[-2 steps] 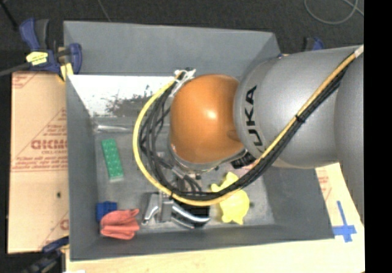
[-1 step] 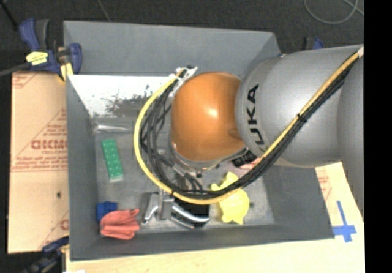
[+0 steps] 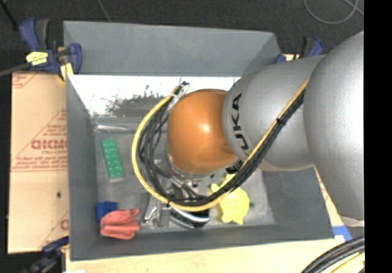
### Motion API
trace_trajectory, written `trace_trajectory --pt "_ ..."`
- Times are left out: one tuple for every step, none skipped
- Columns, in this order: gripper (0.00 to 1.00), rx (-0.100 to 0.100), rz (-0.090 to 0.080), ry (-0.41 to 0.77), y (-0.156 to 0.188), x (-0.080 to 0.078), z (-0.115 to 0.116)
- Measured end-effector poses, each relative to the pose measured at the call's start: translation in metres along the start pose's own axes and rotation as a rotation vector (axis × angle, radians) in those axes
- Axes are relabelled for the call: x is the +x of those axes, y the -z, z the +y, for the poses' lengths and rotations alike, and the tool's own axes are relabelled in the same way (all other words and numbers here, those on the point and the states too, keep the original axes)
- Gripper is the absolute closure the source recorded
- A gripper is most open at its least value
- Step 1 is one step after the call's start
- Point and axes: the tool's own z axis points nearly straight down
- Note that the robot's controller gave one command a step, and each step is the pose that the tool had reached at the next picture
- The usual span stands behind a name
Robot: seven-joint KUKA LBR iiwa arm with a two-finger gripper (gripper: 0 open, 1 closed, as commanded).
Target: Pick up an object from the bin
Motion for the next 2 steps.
trace_trajectory --pt "1.0 -0.001 0.009 0.187 -0.0795 -0.002 -0.0237" --pt "1.0 -0.001 0.009 0.186 -0.0795 -0.002 -0.0237"
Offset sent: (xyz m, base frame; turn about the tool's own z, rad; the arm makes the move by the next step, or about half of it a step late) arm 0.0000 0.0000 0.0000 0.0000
